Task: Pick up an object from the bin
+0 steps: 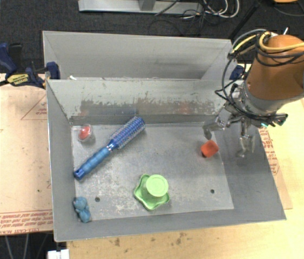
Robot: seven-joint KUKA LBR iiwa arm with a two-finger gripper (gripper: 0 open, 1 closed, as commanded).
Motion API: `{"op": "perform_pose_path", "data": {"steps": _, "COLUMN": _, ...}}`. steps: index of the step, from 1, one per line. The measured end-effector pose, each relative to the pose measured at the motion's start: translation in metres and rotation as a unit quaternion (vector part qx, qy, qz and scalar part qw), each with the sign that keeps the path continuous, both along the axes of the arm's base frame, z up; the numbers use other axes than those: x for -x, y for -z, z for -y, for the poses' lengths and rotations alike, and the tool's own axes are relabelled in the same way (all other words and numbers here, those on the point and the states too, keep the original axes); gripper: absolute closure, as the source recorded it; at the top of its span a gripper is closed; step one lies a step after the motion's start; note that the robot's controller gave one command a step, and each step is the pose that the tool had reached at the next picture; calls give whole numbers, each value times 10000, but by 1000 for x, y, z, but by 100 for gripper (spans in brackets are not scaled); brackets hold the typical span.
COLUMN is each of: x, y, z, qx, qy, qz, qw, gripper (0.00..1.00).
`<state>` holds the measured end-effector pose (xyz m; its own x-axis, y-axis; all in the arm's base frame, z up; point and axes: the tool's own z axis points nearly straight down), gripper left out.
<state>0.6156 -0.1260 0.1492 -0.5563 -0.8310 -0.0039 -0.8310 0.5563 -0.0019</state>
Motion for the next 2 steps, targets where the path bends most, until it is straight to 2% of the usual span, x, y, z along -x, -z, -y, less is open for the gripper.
{"op": "perform_pose_path", "data": {"steps": 1, "x": -9, "y": 75, "z": -24, "qx": -11, "qy": 1051, "qz": -33, "qw": 9945, "gripper": 0}}
{"op": "perform_pose_path", "data": {"steps": 2, "x": -10, "y": 73, "z": -22, "qx": -2, "qy": 1050, "qz": -11, "qw": 9945, "gripper": 100}}
